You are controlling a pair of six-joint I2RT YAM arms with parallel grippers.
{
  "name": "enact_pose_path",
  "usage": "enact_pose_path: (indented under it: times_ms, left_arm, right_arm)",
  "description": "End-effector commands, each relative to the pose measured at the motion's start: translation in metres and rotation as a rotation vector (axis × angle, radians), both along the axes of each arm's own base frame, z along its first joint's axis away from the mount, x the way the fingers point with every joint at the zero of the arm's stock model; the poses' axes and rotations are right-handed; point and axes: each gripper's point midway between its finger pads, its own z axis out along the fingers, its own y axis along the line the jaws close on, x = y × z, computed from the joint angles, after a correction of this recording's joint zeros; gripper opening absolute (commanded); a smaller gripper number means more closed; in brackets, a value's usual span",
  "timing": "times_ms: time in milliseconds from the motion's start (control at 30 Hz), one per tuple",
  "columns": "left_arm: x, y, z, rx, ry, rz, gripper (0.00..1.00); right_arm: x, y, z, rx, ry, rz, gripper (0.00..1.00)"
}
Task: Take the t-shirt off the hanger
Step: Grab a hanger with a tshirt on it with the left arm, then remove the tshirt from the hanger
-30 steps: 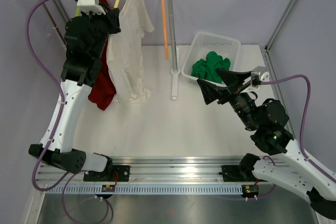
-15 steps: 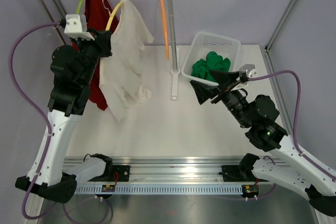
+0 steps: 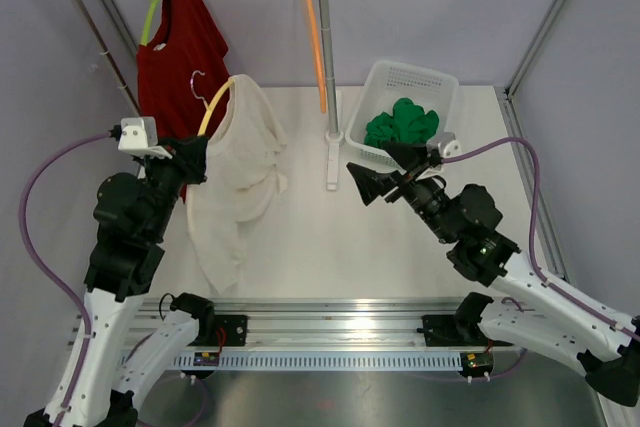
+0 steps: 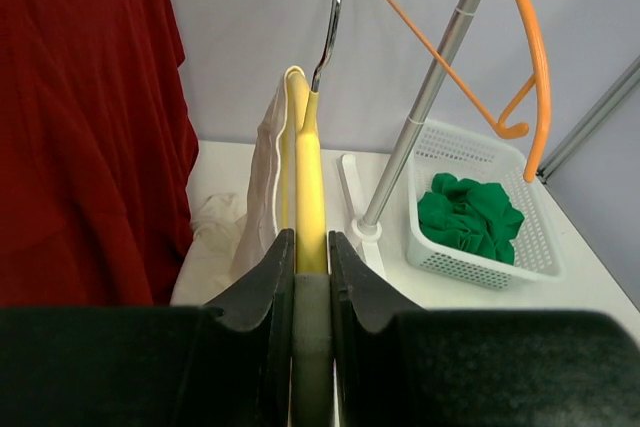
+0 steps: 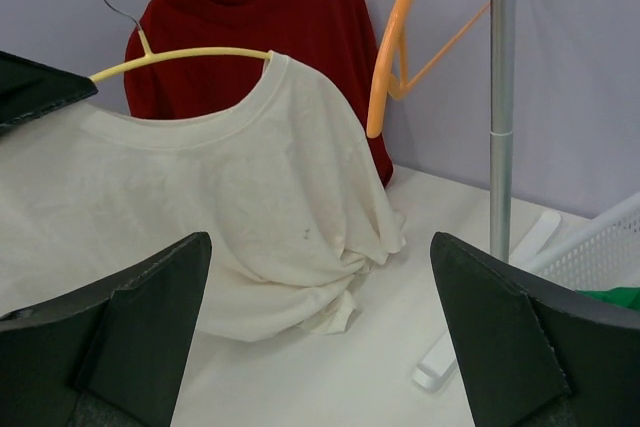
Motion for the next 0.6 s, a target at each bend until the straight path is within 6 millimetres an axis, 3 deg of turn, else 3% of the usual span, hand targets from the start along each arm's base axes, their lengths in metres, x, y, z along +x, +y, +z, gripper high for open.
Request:
enact_pose_path:
  times_ms: [0,100,200,300,333,400,433,567]
  left_arm:
    - [-0.02,-0.004,0.029,-0.062,-0.105,-0.049,0.0]
    - [-0.027,-0.013,0.016,-0.039,-0.067,-0.108,0.0]
    - [-0.034,-0.018,0.009,-0.015,-0.041,-0.15,0.0]
    - [-0.041,-0.017,0.005,-0.007,-0.05,-0.156,0.0]
    - [-0.042,-0.017,0.001,-0.004,-0.044,-0.157,0.0]
    - [-0.048,-0.018,0.001,-0.003,-0.054,-0.175,0.0]
    - [-0.05,-0.019,0.0,-0.002,-0.056,-0.183,0.0]
    - [-0.055,-0.024,0.002,-0.004,-0.076,-0.219,0.0]
  right_arm:
    - [0.001,0.011,0.017,-0.007,-0.109,0.028,1.0]
    - [0.003,0.029,0.014,-0.094,-0.145,0.075,0.99]
    - [0.01,0.064,-0.01,-0.208,-0.188,0.172,0.99]
    - [0.013,0.083,-0.008,-0.228,-0.269,0.218,0.99]
    - [0.019,0.094,-0.017,-0.254,-0.269,0.233,0.99]
    - [0.022,0.108,-0.01,-0.278,-0.316,0.254,0.96]
    - [0.027,0.119,-0.022,-0.317,-0.307,0.269,0.95]
    - [0.033,0.138,-0.014,-0.352,-0.425,0.254,0.94]
